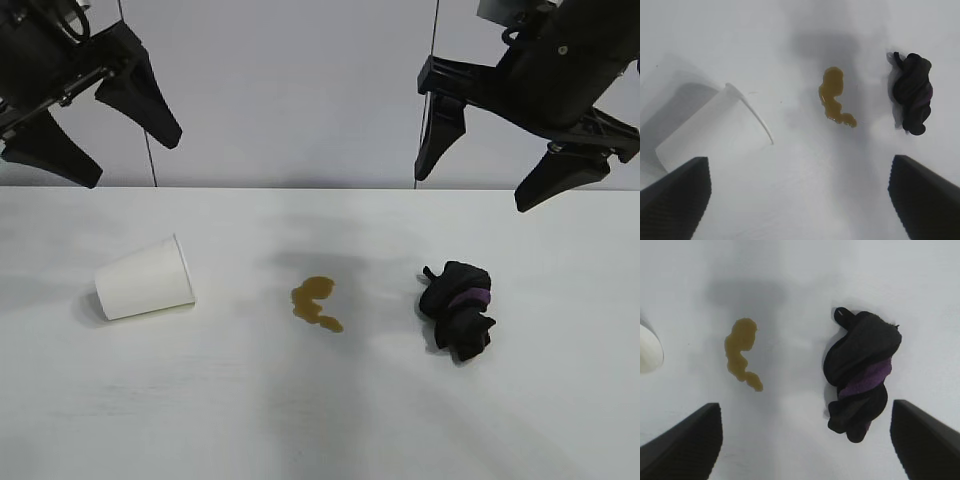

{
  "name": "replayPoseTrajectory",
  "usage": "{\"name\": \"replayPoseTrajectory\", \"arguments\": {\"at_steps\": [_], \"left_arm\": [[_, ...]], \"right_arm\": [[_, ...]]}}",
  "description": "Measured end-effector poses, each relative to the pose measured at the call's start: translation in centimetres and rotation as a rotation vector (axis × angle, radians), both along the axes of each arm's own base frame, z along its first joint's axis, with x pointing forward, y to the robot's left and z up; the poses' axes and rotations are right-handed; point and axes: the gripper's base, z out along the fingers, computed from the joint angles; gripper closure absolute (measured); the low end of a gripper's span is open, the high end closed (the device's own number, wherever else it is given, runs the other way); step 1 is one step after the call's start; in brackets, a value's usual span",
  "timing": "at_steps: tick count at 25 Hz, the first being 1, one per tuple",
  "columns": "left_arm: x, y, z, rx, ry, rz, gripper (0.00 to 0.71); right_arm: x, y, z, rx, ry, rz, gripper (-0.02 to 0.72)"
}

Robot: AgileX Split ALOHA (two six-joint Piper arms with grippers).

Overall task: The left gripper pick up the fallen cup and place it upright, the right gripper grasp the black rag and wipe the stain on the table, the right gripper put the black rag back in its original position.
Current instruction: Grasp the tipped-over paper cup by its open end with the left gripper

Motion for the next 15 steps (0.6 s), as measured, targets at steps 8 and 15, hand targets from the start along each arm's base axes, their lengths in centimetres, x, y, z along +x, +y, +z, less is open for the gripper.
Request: {"name": "replayPoseTrajectory", "arguments": {"at_steps": [8, 15], "left_arm": [[0.4, -3.4, -3.2, 0.147, -0.079, -0.14, 0.017], [1.4, -3.6, -6.1, 0.183, -0.06, -0.144, 0.017]], "right_arm": [[0.0, 0.0, 0.0, -0.014, -0.004, 0.02, 0.071], [0.0, 0.0, 0.0, -0.017, -0.001, 0.025, 0.071]]}}
